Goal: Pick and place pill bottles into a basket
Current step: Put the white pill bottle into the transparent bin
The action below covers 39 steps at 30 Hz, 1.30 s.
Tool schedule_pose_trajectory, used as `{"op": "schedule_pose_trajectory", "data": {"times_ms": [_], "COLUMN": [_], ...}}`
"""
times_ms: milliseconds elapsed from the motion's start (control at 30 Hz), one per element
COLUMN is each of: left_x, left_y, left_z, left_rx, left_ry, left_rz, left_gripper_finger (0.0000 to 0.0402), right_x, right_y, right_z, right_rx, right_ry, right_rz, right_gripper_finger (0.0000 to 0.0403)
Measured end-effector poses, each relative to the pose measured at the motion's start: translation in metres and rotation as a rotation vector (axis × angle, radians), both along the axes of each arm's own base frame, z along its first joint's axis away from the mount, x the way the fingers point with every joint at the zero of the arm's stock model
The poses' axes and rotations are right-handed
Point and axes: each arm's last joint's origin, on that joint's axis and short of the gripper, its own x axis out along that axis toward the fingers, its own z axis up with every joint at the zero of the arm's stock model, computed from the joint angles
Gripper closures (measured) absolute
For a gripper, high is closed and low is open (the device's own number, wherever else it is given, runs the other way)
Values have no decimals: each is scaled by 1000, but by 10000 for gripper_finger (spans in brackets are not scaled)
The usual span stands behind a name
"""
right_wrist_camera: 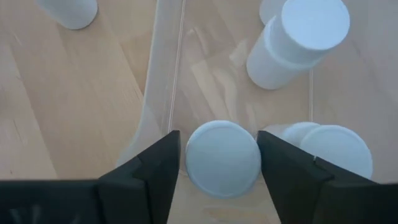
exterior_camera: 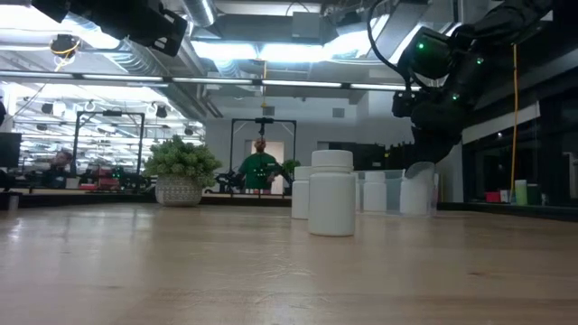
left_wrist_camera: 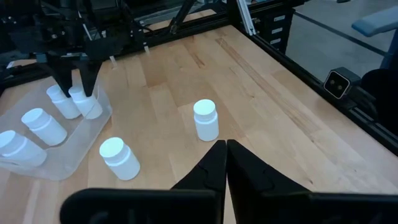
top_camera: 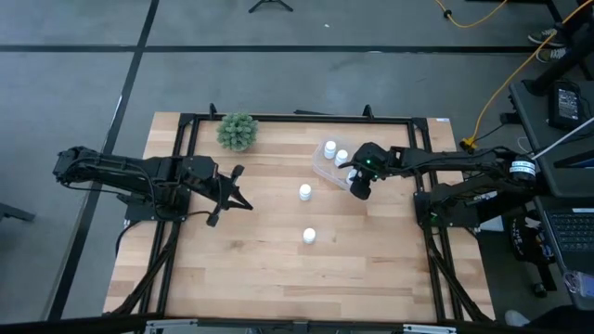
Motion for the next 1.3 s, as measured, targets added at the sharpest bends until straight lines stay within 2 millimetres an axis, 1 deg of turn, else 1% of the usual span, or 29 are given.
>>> {"op": "schedule_pose_trajectory", "data": {"times_ms": [233, 367, 433, 700, 833, 967, 1067, 1133, 1300], "left_x": [0, 0, 0, -1, -2, -3, -5, -5, -15], "left_y": [0, 0, 0, 0, 0, 1, 5, 8, 20], "left_z": [0, 0, 0, -2, -4, -6, -9, -16, -46], "left_rx": [0, 0, 0, 3, 53, 77, 68, 65, 35], "left_ry": [0, 0, 0, 24, 29, 46, 84, 84, 40], "left_rz": [0, 0, 0, -1, -18, -10, 36, 60, 151], "left_gripper_finger": [399, 395, 394, 399, 399, 399, 400, 400, 400], "right_x": [0, 1, 2, 15, 23, 32, 37, 40, 45], "right_y": [0, 0, -1, -5, -6, -3, 3, 9, 24], "right_z": [0, 1, 4, 31, 48, 66, 72, 73, 75], "right_rx": [-4, -5, -7, -58, -93, -140, -171, -192, -201], "right_ry": [-5, -3, -6, -65, -114, -158, -198, -217, -239], "right_rz": [3, 5, 8, 49, 76, 136, 184, 226, 301], "right_gripper_finger": [163, 160, 159, 159, 159, 159, 159, 159, 159]}}
